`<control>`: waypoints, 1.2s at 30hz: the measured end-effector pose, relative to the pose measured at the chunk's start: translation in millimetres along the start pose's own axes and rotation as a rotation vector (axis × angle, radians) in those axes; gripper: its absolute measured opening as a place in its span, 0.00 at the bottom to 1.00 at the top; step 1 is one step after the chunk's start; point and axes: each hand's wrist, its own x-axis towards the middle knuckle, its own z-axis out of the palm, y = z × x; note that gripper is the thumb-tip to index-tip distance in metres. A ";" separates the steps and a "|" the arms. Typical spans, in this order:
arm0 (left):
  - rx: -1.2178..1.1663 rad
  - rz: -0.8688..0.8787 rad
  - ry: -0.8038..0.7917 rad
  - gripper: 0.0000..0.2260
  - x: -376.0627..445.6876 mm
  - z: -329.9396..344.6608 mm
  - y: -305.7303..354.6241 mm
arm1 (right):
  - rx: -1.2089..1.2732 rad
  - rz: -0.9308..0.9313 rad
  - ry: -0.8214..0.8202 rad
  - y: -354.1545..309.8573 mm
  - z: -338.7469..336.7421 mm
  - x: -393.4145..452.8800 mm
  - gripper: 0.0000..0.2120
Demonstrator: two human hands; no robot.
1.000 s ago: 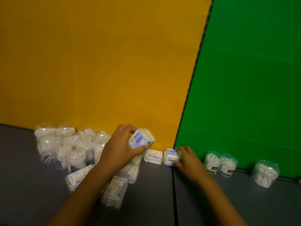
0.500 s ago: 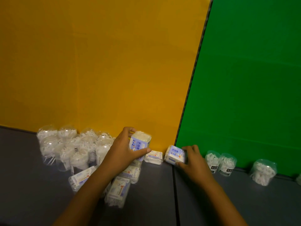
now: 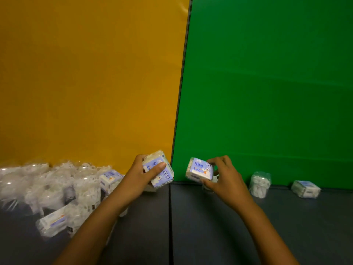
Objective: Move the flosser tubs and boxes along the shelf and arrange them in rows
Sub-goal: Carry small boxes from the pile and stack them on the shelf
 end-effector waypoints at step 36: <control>-0.555 -0.143 -0.118 0.16 -91.6 374.7 65.9 | 0.591 0.293 0.249 253.1 -239.3 -221.6 0.25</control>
